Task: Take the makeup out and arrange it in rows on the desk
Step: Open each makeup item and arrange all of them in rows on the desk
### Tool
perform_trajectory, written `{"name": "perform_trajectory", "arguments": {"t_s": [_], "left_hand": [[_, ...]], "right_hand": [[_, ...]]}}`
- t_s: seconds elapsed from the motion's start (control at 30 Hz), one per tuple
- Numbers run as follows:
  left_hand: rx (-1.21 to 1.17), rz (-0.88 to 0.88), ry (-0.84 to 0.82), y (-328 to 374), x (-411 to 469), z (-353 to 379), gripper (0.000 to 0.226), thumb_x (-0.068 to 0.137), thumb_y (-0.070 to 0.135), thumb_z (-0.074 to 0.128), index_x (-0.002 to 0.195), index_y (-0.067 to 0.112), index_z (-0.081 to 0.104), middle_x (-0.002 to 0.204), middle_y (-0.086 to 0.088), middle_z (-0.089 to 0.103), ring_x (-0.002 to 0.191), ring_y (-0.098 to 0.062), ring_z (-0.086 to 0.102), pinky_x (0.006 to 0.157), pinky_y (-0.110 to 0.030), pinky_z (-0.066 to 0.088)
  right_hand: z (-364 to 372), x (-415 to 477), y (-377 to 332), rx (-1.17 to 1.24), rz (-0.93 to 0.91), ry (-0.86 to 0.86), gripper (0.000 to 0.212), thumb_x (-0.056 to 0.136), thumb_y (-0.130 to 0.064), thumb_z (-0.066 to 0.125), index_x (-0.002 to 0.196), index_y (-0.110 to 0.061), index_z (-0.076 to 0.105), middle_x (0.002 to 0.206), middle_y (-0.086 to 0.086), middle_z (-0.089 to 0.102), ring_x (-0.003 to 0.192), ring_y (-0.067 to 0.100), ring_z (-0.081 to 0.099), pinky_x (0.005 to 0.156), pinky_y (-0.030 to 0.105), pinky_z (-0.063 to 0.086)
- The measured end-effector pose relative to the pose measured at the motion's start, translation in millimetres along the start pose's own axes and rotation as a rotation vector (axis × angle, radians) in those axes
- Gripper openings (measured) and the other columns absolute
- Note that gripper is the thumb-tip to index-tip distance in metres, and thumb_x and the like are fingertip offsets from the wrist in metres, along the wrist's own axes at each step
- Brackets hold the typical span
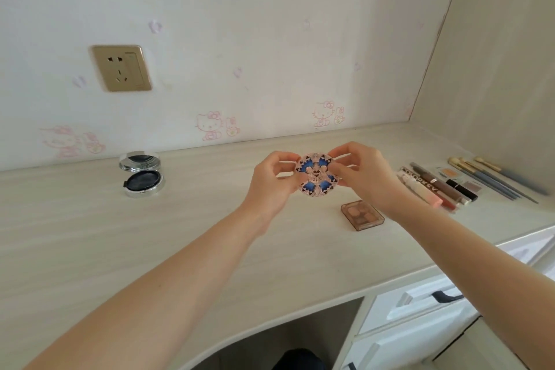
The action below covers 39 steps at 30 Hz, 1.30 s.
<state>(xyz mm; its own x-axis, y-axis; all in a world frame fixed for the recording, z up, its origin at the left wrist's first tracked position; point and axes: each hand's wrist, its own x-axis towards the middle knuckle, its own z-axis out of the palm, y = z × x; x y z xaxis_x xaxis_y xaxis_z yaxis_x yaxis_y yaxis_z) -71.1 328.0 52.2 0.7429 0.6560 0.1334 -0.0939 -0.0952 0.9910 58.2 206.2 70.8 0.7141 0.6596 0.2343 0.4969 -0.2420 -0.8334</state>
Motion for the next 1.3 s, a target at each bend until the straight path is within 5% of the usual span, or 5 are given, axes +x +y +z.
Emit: {"name": "perform_trajectory", "arguments": {"t_s": [0.5, 0.7, 0.9, 1.2, 1.3], "left_hand": [[-0.123, -0.129, 0.099, -12.9, -81.2, -125.8, 0.021, 0.083, 0.005, 0.070, 0.102, 0.014, 0.067, 0.102, -0.013, 0.070, 0.087, -0.025, 0.072, 0.069, -0.035, 0.059], [-0.210, -0.207, 0.174, -22.1, -101.8, -154.3, 0.024, 0.082, 0.005, 0.071, 0.105, 0.007, 0.066, 0.097, -0.013, 0.073, 0.083, -0.026, 0.073, 0.063, -0.030, 0.057], [-0.325, -0.286, 0.224, -23.1, -107.7, -169.5, 0.025, 0.079, 0.008, 0.074, 0.103, 0.004, 0.068, 0.093, -0.014, 0.074, 0.073, -0.022, 0.071, 0.064, -0.031, 0.057], [-0.451, -0.248, 0.090, -26.7, -110.9, -174.8, 0.020, 0.087, 0.026, 0.064, 0.087, 0.009, 0.074, 0.102, -0.012, 0.071, 0.091, -0.025, 0.069, 0.080, -0.032, 0.057], [-0.565, -0.280, 0.029, -27.4, -112.8, -174.5, 0.031, 0.092, 0.028, 0.060, 0.113, 0.007, 0.066, 0.119, -0.015, 0.066, 0.105, -0.035, 0.066, 0.085, -0.039, 0.056]], "right_hand": [[107.1, -62.1, -50.3, 0.125, -0.007, -0.202, 0.015, 0.091, -0.015, 0.059, 0.105, -0.017, 0.065, 0.102, -0.003, 0.066, 0.078, 0.012, 0.070, 0.064, 0.029, 0.060], [134.8, -80.6, -60.5, -0.107, -0.206, -0.377, 0.052, 0.089, -0.018, 0.060, 0.137, -0.028, 0.045, 0.129, -0.015, 0.050, 0.091, 0.005, 0.064, 0.072, 0.016, 0.054], [153.7, -86.2, -62.7, -0.235, -0.389, -0.490, 0.081, 0.079, -0.039, 0.070, 0.147, -0.025, 0.030, 0.137, -0.015, 0.037, 0.112, -0.002, 0.044, 0.077, 0.004, 0.038], [156.0, -83.2, -67.6, -0.254, -0.373, -0.491, 0.069, 0.085, -0.053, 0.060, 0.144, -0.027, 0.038, 0.130, -0.012, 0.051, 0.109, -0.001, 0.047, 0.083, 0.007, 0.036], [155.3, -85.1, -71.9, -0.183, -0.327, -0.477, 0.062, 0.086, -0.054, 0.057, 0.141, -0.028, 0.042, 0.127, -0.013, 0.057, 0.108, -0.005, 0.048, 0.083, 0.005, 0.037]]}}
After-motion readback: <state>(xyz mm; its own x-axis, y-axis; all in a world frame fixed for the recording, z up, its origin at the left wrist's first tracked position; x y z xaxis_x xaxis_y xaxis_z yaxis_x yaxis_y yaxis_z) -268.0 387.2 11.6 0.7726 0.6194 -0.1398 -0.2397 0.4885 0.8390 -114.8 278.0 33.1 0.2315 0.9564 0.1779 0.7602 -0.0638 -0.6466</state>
